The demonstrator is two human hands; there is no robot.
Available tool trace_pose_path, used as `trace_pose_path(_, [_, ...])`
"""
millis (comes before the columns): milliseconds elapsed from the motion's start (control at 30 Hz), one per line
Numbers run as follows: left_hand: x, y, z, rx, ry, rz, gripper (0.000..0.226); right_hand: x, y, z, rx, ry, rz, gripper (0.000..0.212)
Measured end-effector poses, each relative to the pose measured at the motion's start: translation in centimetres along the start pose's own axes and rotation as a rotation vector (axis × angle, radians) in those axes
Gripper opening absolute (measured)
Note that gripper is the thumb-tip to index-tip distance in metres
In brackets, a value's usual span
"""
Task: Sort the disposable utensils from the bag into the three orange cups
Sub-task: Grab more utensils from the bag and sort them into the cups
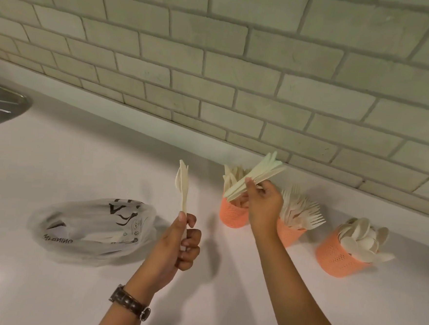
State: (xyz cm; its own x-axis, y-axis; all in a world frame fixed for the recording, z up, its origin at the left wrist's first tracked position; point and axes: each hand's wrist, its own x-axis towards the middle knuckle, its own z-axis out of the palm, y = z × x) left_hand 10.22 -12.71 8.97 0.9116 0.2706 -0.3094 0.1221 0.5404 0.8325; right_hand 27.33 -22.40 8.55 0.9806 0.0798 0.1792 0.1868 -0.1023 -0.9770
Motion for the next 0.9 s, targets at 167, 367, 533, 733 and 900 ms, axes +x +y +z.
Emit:
trace_pose_path(167, [-0.2,-0.1,0.0,-0.088,0.006,-0.028,0.043,1.0,-0.1,-1.0,-0.075,0.038,-0.075,0.010])
trace_pose_path(367, [-0.1,-0.4,0.4,-0.049,-0.038,-0.040,0.028,-0.1,4.0,0.0,-0.599,-0.188,0.056,0.032])
trace_pose_path(533, [0.0,-0.8,0.8,0.047,-0.065,-0.012,0.023,1.0,2.8,-1.2,-0.623,-0.387,0.156,0.025])
trace_pose_path(733, [0.3,-1.7,2.4,0.284,0.015,0.149,0.025,-2.9,-0.6,-4.4,-0.491,-0.240,-0.054,0.024])
trace_pose_path(900, [0.3,-2.2,4.1,0.457,0.040,0.280,0.027,-7.6,-4.0,-6.1,0.046,-0.338,0.172,0.005])
